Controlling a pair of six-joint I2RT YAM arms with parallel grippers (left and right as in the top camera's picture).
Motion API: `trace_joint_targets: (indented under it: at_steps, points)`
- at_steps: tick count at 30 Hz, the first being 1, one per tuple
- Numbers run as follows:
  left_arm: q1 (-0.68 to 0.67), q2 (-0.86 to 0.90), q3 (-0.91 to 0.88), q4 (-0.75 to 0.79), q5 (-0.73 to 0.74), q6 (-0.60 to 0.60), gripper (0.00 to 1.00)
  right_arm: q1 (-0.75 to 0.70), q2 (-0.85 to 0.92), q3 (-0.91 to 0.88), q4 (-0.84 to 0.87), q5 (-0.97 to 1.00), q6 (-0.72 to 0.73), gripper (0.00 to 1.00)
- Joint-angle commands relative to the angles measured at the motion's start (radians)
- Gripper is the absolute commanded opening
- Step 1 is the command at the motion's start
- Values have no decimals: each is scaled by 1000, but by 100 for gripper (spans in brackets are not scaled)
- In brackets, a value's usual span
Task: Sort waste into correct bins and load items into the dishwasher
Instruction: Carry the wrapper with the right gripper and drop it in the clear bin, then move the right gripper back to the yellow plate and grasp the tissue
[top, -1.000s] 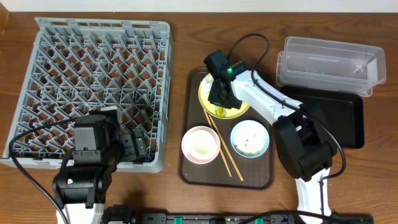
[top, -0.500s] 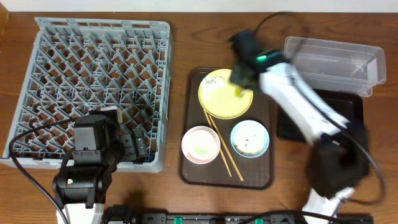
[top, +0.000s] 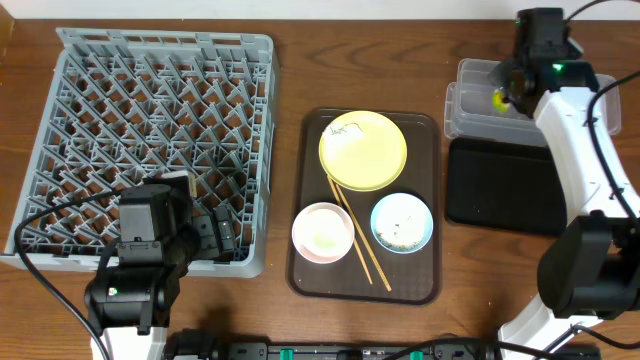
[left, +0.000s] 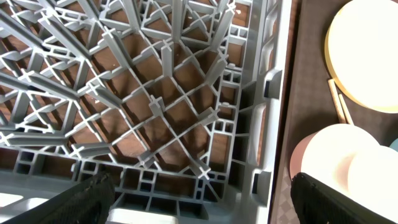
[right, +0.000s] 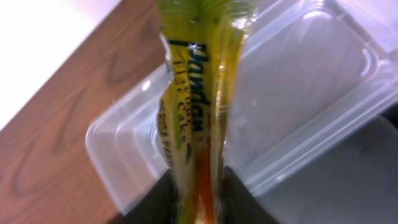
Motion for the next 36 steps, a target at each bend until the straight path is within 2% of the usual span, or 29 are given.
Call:
trace_joint_targets:
  at_steps: [1,4,6,9,12,13,14,17,20,25,29,36]
  points:
    - [1,0,22,0,10,-9,92,-18,13,1,26,14,9,43]
    - [1,0,22,1,10,-9,92,-18,11,1,48,1,-27,66]
    - [1,0,22,1,10,-9,92,-15,11,1,63,-34,-96,73]
    - [1,0,22,0,10,-9,92,-11,11,1,51,-38,-150,71]
    - [1,0,22,0,10,-9,92,-2,11,1,17,-105,-195,40]
    - [1,0,22,0,10,-9,92,4,11,1,14,-154,-234,38]
    - [1,0,22,1,10,-9,92,14,11,1,13,-229,-294,39]
    - [1,0,22,1,10,-9,92,61,11,1,22,-436,-473,55]
    - [1,0,22,1,10,-9,92,145,12,1,27,-554,-586,64]
    - [1,0,22,1,10,-9,92,298,15,1,56,-432,-561,69]
    - [1,0,21,1,10,-9,92,427,45,1,109,-259,-486,81]
    - [1,0,21,0,10,-9,92,576,179,1,208,-140,-484,86]
